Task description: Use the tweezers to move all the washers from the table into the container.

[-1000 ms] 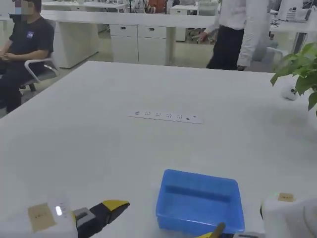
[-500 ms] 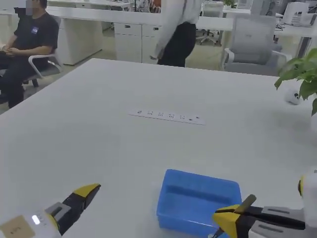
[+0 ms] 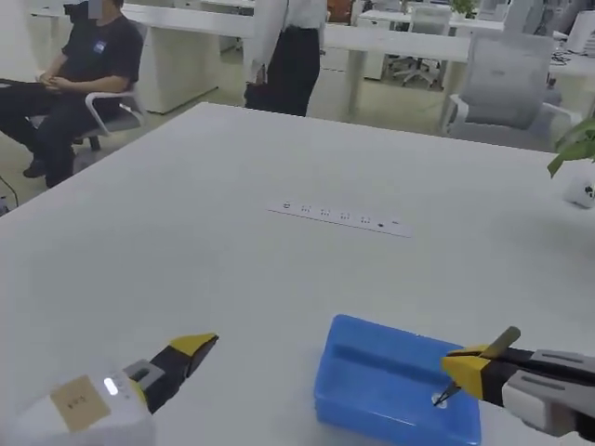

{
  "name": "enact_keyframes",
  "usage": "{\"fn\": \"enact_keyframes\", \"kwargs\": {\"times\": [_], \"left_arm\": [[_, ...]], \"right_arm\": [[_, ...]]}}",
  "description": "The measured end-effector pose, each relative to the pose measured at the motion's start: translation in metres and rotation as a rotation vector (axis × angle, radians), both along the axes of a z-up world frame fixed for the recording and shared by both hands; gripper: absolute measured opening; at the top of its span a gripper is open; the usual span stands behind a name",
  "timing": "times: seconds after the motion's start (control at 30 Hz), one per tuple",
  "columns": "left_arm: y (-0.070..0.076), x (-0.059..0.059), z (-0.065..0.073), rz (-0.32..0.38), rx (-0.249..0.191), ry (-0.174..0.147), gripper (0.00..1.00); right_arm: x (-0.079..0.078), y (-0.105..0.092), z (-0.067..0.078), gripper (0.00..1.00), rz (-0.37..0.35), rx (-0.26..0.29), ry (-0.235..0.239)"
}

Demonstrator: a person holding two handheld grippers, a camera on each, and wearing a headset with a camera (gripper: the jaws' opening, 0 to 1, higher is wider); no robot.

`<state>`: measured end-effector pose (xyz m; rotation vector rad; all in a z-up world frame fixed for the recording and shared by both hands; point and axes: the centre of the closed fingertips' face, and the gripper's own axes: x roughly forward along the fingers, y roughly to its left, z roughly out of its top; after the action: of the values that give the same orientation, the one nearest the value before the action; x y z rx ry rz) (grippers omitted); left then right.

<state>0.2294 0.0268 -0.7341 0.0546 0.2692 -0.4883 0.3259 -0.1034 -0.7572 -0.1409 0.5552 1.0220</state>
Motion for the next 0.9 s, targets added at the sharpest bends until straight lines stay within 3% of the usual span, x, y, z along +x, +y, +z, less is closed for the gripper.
{"fn": "enact_keyframes", "kwargs": {"times": [0.27,0.43,0.53,0.7,0.9], "left_arm": [[0.006,0.001,0.006,0.029,-0.052,-0.016,0.87],[0.007,0.004,-0.005,0.044,-0.028,0.03,0.88],[0.007,0.003,-0.004,0.044,-0.002,0.015,0.86],[0.005,0.003,-0.006,0.029,0.023,0.016,0.85],[0.004,0.002,-0.007,0.022,0.029,0.017,0.85]], "right_arm": [[0.027,-0.009,-0.028,0.03,-0.038,-0.068,0.012],[0.039,-0.01,-0.044,0.03,-0.076,-0.055,0.057],[0.04,-0.011,-0.055,0.03,-0.083,-0.081,0.071],[0.035,-0.012,-0.063,0.03,-0.074,-0.096,0.081],[0.031,-0.011,-0.062,0.04,-0.064,-0.104,0.072]]}}
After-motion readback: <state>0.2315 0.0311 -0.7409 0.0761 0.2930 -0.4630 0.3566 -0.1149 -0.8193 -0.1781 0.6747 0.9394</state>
